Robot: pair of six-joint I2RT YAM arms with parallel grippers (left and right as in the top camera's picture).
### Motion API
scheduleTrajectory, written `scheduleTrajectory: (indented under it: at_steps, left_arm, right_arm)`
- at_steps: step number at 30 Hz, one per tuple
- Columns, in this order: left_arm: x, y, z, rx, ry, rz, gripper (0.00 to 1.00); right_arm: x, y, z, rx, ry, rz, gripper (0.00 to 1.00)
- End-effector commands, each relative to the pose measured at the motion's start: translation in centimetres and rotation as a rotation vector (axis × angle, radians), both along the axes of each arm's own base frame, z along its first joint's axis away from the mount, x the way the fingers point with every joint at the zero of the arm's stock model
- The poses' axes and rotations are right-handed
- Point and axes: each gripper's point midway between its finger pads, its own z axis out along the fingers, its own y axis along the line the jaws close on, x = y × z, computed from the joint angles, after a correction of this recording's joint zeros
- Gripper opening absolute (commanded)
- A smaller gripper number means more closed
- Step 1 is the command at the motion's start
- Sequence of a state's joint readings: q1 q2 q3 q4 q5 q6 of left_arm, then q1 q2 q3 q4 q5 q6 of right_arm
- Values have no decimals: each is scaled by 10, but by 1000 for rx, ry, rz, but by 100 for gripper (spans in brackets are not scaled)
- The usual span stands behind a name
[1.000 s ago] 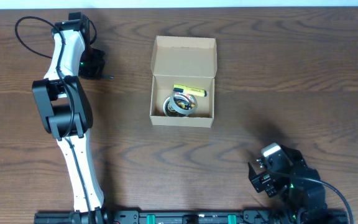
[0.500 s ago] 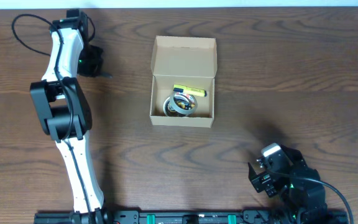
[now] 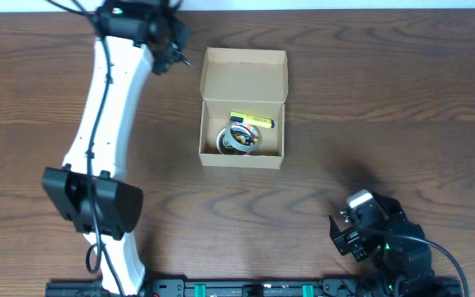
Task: Pack container
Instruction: 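Carry the clear pen with the left gripper into the box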
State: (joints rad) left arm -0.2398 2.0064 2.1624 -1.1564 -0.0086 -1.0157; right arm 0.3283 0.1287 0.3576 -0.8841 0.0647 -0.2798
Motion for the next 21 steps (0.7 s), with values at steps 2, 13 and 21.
scheduleTrajectory:
  at_steps: [2, 13, 21]
  left_arm:
    - [-17, -37, -5, 38, 32, -93, 10]
    - [-59, -105, -37, -25, 150, -156, 6]
    - [-82, -135, -71, -77, 179, -149, 6]
  right_arm:
    - [1, -3, 0, -1, -4, -15, 99]
    - [1, -3, 0, -1, -4, -15, 99]
    - [1, -3, 0, -1, -4, -15, 99]
